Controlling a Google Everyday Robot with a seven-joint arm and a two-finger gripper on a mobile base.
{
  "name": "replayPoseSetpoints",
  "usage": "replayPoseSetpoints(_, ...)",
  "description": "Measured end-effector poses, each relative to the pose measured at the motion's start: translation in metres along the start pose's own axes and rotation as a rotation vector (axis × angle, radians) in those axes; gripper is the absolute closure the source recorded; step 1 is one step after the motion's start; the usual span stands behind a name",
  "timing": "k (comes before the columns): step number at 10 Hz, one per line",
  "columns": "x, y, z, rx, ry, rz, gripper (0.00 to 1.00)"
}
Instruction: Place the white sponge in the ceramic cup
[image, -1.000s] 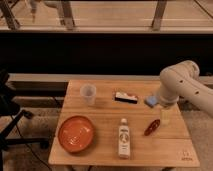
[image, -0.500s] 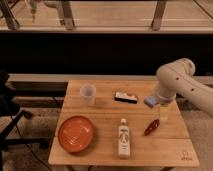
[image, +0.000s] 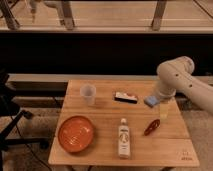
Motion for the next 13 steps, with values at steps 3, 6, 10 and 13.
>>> replayPoseSetpoints(3,0.0,-0.008,0.007,-0.007,-0.012,-0.013,0.0)
replayPoseSetpoints(6,0.0,-0.017,0.013,-0.013,-0.027,-0.021,0.0)
replayPoseSetpoints(10,0.006,-0.023,0.023,-0.013,-0.04,-0.033,0.0)
replayPoseSetpoints(13,0.012,-0.029,0.033,-0.016,-0.054,-0.04,0.0)
